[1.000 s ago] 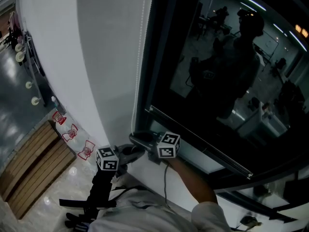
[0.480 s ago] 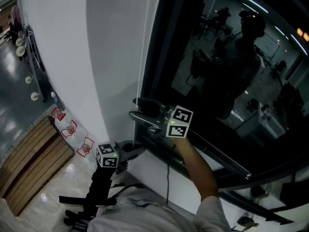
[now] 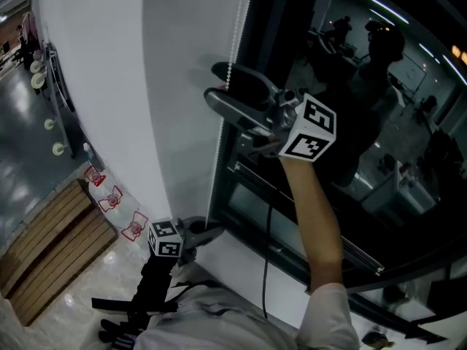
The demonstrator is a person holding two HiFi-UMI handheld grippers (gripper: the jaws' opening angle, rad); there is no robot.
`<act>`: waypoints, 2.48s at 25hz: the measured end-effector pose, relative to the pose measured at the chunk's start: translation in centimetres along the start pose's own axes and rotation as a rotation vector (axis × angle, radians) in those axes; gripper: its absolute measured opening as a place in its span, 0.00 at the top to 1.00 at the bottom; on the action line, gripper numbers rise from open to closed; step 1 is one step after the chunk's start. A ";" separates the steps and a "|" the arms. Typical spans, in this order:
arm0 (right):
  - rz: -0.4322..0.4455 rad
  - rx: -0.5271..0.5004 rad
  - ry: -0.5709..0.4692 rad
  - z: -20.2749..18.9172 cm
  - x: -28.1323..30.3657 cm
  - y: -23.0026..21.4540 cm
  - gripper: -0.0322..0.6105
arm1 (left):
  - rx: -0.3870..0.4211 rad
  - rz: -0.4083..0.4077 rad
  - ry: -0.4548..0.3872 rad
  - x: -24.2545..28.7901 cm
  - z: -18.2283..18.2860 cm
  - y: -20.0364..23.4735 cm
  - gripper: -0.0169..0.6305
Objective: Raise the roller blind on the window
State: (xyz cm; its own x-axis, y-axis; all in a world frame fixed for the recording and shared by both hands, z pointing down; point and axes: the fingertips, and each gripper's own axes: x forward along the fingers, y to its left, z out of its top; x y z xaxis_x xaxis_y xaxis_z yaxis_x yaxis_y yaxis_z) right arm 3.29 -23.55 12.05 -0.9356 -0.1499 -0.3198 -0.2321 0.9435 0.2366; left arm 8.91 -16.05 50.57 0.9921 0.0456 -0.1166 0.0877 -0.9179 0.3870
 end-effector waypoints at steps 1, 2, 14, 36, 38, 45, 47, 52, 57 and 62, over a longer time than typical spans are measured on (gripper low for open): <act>0.006 -0.020 -0.008 1.2 0.4 -0.1 0.63 | -0.001 0.000 0.002 -0.1 0.0 -0.1 0.98; 0.011 -0.039 -0.012 2.3 0.9 -0.3 0.63 | -0.001 0.000 0.003 -0.1 0.0 -0.1 0.98; -0.017 -0.110 -0.096 7.9 1.5 -0.9 0.77 | -0.004 0.000 0.006 0.0 -0.1 0.0 0.98; -0.140 0.035 0.002 -1.8 -1.4 1.0 0.93 | -0.024 -0.028 0.024 1.0 -0.7 -0.6 0.98; -0.151 0.067 0.025 -4.3 -2.1 1.5 0.93 | -0.029 -0.027 0.022 1.0 -0.8 -0.6 0.98; -0.175 0.150 0.027 -8.7 -3.9 2.9 0.93 | -0.036 -0.030 0.023 1.0 -1.1 -0.8 0.98; -0.182 0.150 0.044 -9.5 -4.1 3.2 0.93 | -0.036 -0.033 0.023 1.0 -1.2 -0.7 0.98; -0.204 0.191 0.057 -11.7 -5.0 3.6 0.93 | -0.035 -0.036 0.022 1.1 -1.1 -0.9 0.98; -0.204 0.168 0.082 -12.2 -4.9 4.0 0.93 | -0.033 -0.029 0.020 0.9 -1.1 -0.7 0.98; -0.256 0.233 -0.002 -11.7 -6.3 3.4 0.93 | -0.052 0.031 0.016 -0.2 -2.0 0.1 0.98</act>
State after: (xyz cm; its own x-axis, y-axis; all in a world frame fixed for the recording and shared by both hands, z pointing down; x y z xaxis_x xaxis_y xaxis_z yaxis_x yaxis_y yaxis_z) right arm 5.24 -22.81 25.57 -0.8542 -0.3905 -0.3433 -0.3923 0.9174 -0.0676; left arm 8.88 -15.33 52.46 0.9957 0.0243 -0.0894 0.0612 -0.8972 0.4375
